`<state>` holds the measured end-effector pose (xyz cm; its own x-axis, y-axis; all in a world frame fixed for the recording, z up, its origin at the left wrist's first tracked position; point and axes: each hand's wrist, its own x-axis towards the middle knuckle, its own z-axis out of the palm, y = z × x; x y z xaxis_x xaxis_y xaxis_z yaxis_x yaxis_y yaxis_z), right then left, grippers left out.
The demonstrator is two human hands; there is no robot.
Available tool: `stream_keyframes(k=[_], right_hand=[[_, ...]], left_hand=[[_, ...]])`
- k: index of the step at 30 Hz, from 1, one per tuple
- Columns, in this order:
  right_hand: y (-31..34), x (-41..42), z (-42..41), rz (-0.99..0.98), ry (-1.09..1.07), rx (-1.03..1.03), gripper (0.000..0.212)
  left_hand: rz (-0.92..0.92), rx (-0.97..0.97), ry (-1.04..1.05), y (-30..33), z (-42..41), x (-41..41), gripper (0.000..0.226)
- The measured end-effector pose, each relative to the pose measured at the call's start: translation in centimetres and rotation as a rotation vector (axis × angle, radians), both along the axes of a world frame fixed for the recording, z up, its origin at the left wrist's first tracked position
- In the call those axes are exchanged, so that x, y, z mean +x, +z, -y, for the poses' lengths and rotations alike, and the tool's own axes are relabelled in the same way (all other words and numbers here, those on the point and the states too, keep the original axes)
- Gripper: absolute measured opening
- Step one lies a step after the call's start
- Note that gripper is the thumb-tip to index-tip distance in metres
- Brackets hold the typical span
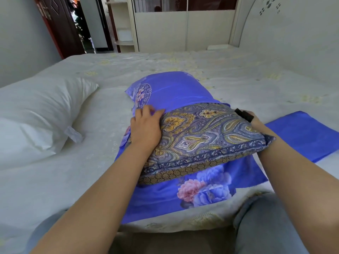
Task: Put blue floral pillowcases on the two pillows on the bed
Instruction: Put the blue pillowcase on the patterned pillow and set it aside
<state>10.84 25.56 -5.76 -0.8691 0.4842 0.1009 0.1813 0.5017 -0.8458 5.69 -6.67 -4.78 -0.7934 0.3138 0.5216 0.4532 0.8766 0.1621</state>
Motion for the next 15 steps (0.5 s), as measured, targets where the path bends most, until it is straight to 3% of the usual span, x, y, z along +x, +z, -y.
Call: stream_keyframes(k=[2, 4, 6, 8, 11, 15], right_hand=[[0.3, -0.6, 0.3, -0.029, 0.046, 0.037, 0.034], [1.3, -0.3, 1.2, -0.072, 0.072, 0.042, 0.041], [2.2, 0.0, 2.0, -0.090, 0.130, 0.078, 0.043], [2.5, 0.2, 2.3, -0.040, 0.188, 0.143, 0.034], [2.4, 0.8, 2.5, -0.036, 0.145, 0.153, 0.023], [0.7, 2.3, 2.2, -0.206, -0.024, -0.039, 0.031]], left_hand=[[-0.020, 0.071, -0.144, 3.1, -1.5, 1.7, 0.042], [0.097, 0.051, -0.382, 5.5, -4.1, 4.0, 0.064], [0.192, -0.134, -0.501, 5.7, -6.5, 5.6, 0.089], [0.205, -0.305, -0.510, 4.3, -7.9, 5.7, 0.098], [0.212, -0.475, -0.466, 2.1, -9.0, 4.5, 0.090], [0.173, -0.493, -0.332, 1.7, -8.4, 2.7, 0.070]])
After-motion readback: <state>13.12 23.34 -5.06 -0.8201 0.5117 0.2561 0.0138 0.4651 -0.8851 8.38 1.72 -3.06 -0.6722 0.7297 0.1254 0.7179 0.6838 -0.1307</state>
